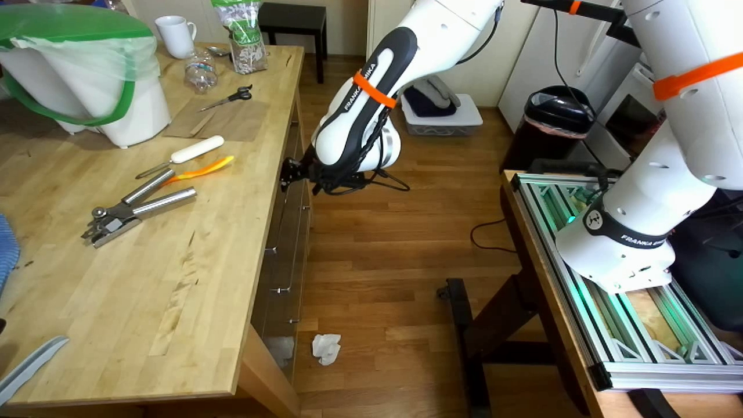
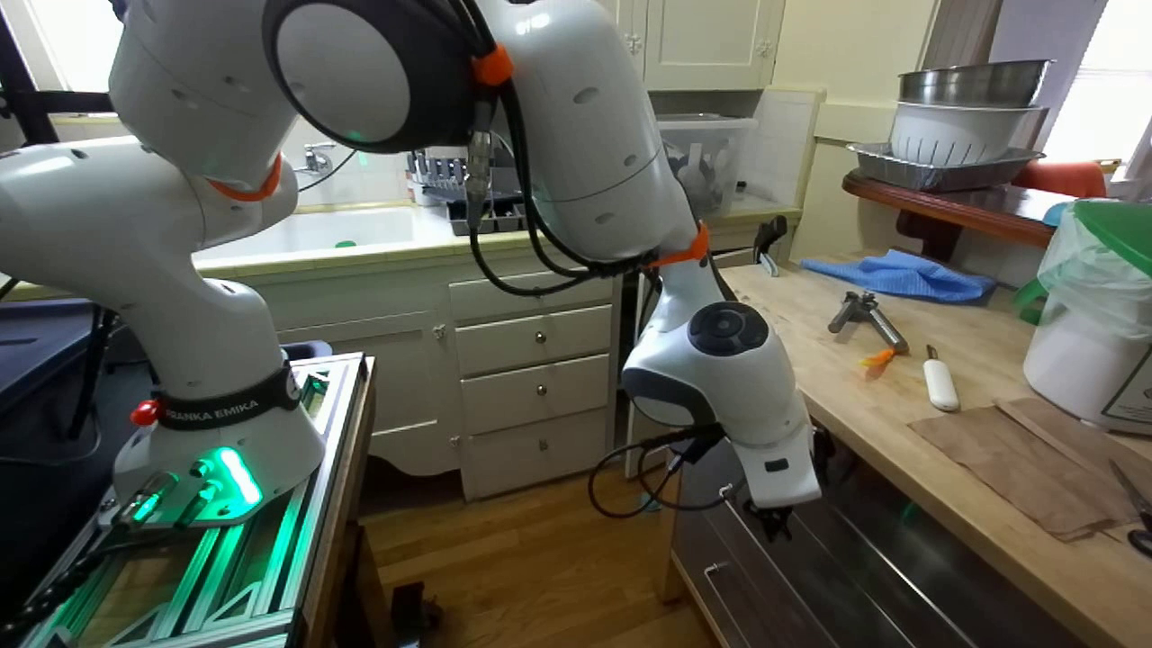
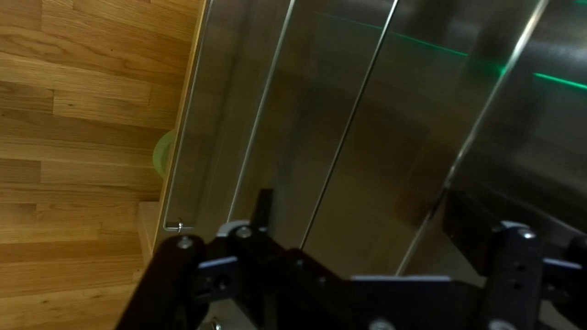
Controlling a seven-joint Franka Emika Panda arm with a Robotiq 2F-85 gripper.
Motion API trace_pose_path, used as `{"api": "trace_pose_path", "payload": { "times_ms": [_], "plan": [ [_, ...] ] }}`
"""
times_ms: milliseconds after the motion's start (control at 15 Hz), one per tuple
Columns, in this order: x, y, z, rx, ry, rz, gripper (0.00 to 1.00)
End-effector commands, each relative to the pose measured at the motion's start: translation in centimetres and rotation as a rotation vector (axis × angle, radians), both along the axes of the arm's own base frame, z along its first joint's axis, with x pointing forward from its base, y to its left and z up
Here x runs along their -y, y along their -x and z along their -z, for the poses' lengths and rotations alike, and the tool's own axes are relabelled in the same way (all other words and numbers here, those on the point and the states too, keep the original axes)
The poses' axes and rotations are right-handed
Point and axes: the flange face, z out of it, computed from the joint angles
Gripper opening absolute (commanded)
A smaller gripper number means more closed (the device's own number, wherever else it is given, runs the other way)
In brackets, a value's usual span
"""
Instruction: Open the topmost silver drawer.
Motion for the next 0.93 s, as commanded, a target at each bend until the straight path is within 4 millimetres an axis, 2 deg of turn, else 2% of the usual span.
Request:
{"api": "trace_pose_path", "payload": {
  "times_ms": [0, 333, 467, 600, 667, 733, 867],
  "plan": [
    [0.6, -0.5, 1.6, 0.015, 0.007, -0.006, 0.68],
    [0.4, -0.4, 1.0, -0.004, 0.004, 0.007, 0.31],
    [0.0, 0.1, 0.5, -0.021, 0.009, 0.011, 0.15],
    [-0.3, 0.9, -0.2, -0.039, 0.013, 0.029, 0.04],
    [-0.5, 1.5, -0.7, -0.050, 0.009, 0.046, 0.01],
    [-0.5, 1.9, -1.0, -0.059, 0.008, 0.057, 0.05],
    [-0.6, 2.8, -1.7, -0.072, -0.003, 0.081, 0.05]
  ]
}}
